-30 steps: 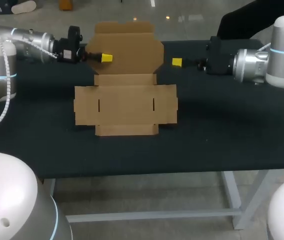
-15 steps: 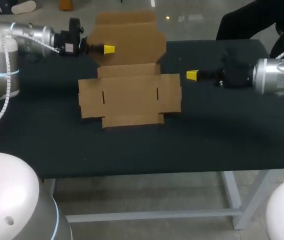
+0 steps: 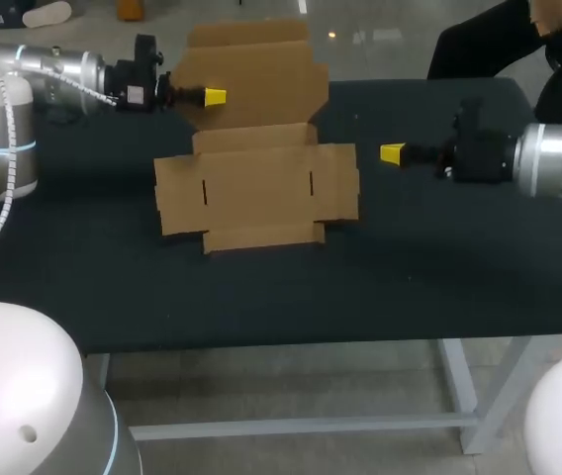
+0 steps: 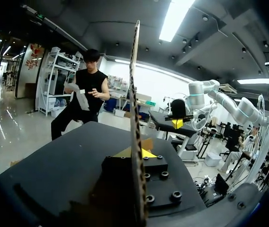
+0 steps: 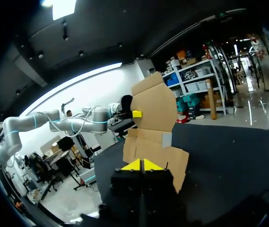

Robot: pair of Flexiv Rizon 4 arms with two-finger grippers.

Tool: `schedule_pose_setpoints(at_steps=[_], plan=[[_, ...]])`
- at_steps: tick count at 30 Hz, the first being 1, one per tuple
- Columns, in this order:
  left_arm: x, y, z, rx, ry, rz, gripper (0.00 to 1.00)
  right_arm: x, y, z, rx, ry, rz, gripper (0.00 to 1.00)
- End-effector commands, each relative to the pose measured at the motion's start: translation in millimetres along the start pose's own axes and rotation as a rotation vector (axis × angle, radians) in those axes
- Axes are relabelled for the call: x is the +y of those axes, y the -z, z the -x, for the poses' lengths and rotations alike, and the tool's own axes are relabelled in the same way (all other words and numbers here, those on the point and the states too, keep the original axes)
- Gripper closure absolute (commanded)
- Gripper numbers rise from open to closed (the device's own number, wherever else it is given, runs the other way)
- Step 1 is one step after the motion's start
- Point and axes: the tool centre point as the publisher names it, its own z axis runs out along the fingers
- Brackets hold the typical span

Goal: Assemble the packaging by folding the flat box into shape, placing the metal phone stand inside, and closing the box properly

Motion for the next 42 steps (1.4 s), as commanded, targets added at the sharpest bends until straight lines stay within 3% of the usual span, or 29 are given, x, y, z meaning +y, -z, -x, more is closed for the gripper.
schedule_pose_setpoints(at_steps=[1,9,16,19,34,35,38,42], plan=[[0.1,0.7,-1.0,0.0,-0.001,0.001,1.0,4.0,-13.6,2.9,0.052,0.069,0.009,1.0],[-17.8,-12.0,-18.3,-0.004,-0.091,0.032,1.0,-0.9,-11.2,-21.4,0.078,0.21,-0.029,1.0],[-26.8,-22.4,-24.4,0.01,-0.119,0.028,1.0,-26.2,0.9,-47.6,0.0,0.296,-0.006,1.0],[-27.9,-28.2,-26.3,0.034,-0.124,0.049,1.0,-40.9,3.2,-58.4,-0.034,0.27,0.035,1.0],[-27.9,-28.2,-26.3,0.034,-0.124,0.049,1.0,-40.9,3.2,-58.4,-0.034,0.27,0.035,1.0],[-27.9,-28.2,-26.3,0.034,-0.124,0.049,1.0,-42.0,-13.4,-58.7,-0.03,0.281,0.0,1.0],[-27.9,-28.2,-26.3,0.034,-0.124,0.049,1.0,-49.3,-40.8,-57.9,-0.013,0.29,-0.002,1.0],[-31.0,-26.8,-29.5,0.027,-0.134,0.033,1.0,-60.7,-64.3,-57.9,-0.016,0.305,-0.006,1.0]])
